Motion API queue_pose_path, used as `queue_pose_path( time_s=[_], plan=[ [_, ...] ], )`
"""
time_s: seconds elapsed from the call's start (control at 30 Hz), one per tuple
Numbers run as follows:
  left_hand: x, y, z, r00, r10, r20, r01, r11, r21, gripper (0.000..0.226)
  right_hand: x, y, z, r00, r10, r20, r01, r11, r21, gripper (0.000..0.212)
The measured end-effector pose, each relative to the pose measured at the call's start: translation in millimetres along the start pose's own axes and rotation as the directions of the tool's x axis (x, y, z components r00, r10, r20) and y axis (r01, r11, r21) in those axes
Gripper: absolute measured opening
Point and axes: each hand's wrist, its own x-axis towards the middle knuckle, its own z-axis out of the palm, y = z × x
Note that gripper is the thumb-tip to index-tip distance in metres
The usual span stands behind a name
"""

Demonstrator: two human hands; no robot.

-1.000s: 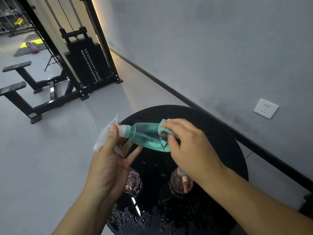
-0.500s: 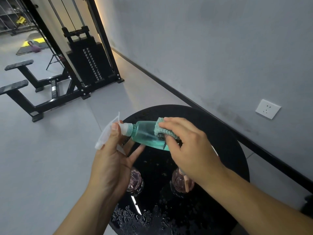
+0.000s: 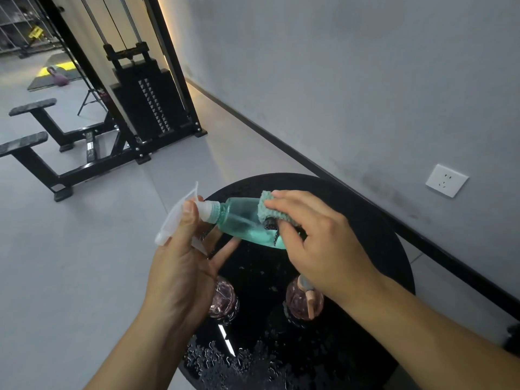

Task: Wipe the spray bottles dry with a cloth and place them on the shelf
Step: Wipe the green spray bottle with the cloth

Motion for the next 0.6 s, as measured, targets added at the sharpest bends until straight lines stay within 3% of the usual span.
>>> queue_pose_path(
  time_s=[0.1, 0.3, 0.5, 0.6],
  plan=[
    [2, 5, -3, 1.000, 0.012, -0.013, -0.012, 0.999, -0.030, 0.039, 1, 6, -4, 0.999, 0.027, -0.031, -0.029, 0.999, -0.040, 0.036],
    [-2, -4, 3, 1.000, -0.005, 0.014, 0.004, 0.999, 0.054, 0.037, -3, -8, 5, 0.992, -0.121, 0.042, 0.123, 0.990, -0.074, 0.035],
    [1, 3, -1, 1.000, 0.002, 0.000, -0.002, 1.000, 0.017, 0.040, 3, 3, -4, 0.997, 0.077, 0.012, -0.077, 0.997, -0.012, 0.035],
    [1, 1, -1, 1.000, -0.001, 0.010, 0.000, 1.000, 0.030, 0.034, 0, -2, -3, 0.997, 0.067, 0.036, -0.067, 0.998, 0.007, 0.036]
  ],
)
